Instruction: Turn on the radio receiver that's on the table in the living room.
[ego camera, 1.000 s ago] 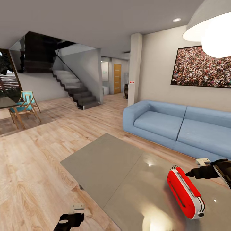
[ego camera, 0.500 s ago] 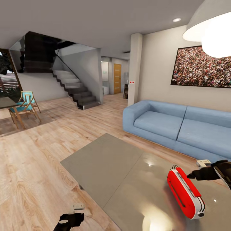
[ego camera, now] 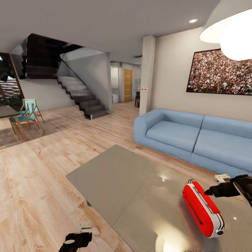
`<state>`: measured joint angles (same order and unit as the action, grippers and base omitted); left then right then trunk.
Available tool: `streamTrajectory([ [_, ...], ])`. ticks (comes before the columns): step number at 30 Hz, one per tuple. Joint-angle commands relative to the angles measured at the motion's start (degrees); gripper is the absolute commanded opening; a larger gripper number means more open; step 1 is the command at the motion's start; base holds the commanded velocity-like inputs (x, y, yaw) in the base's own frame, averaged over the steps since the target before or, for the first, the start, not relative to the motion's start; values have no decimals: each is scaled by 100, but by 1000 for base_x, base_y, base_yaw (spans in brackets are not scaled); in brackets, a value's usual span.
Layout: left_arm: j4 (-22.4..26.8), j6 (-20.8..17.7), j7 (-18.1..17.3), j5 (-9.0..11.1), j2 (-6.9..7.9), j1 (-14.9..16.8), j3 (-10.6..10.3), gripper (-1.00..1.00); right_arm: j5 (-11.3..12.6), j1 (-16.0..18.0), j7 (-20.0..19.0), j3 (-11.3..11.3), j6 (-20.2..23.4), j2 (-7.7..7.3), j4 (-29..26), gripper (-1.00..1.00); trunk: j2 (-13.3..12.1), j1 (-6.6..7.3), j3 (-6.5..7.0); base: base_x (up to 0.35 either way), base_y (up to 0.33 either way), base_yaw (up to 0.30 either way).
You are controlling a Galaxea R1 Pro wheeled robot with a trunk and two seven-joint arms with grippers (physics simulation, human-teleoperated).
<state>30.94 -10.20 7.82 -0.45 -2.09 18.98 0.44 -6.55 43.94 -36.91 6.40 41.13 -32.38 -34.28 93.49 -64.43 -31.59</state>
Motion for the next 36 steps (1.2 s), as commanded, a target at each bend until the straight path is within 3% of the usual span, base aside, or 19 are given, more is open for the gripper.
streamTrajectory([
  [1,0,0,0,0,-1,0,0,100,0,0,0,1,0,1,0,100,42,-23,-18,0,0,0],
  [17,-1,0,0,-5,9,0,0,100,-4,0,0,10,0,4,57,100,683,-374,-306,0,0,0],
  [30,-15,170,0,-8,15,0,0,100,-5,0,0,11,0,4,71,100,683,-374,-306,0,0,0],
  [36,-18,175,0,-8,8,0,0,100,-8,0,0,11,0,4,71,100,924,-506,-413,0,0,0],
])
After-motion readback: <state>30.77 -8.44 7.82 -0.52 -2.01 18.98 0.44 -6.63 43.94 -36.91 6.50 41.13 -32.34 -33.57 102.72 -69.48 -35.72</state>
